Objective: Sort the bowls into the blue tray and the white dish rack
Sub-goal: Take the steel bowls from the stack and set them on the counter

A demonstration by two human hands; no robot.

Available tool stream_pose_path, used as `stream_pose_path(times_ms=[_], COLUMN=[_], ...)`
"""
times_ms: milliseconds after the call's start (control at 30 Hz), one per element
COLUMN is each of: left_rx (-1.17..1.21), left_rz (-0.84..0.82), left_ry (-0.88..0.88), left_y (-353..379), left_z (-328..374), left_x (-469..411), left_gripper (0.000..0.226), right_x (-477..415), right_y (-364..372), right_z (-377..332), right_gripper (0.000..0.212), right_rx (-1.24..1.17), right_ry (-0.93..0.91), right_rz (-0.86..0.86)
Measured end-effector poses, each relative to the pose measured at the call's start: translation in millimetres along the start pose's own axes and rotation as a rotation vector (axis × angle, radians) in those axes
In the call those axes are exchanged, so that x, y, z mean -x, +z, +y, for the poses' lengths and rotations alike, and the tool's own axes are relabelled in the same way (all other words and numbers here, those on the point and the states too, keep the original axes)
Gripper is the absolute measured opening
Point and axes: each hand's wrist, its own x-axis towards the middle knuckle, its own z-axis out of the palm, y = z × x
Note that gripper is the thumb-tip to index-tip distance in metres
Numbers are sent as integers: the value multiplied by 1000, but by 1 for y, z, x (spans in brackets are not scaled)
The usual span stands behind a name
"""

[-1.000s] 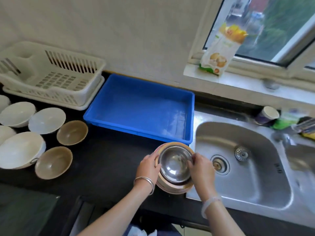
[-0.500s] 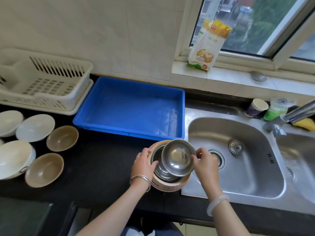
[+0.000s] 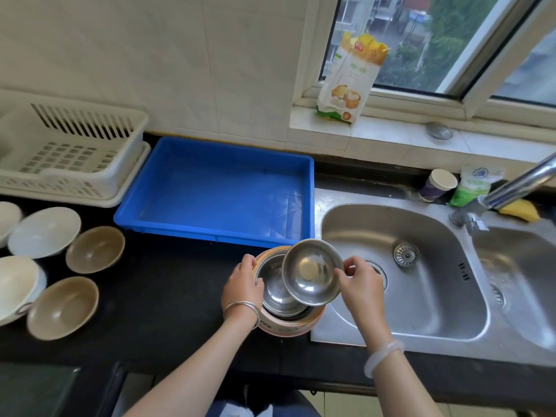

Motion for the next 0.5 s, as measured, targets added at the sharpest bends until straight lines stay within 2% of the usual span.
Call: stream_pose_path(times_ms=[267, 500], left_rx=[14, 23], left_rz=[-13, -29], left_ry=[-37, -42], left_y=[0, 9], left_z=[-3, 2], left_x=[-5, -1], left_gripper=[16, 21], right_x=[-4, -6], right_y=[-7, -6], right_z=[0, 2], right_gripper=[11, 11], right_rx=[16, 33], right_ry=[6, 3], right_rz=[40, 22])
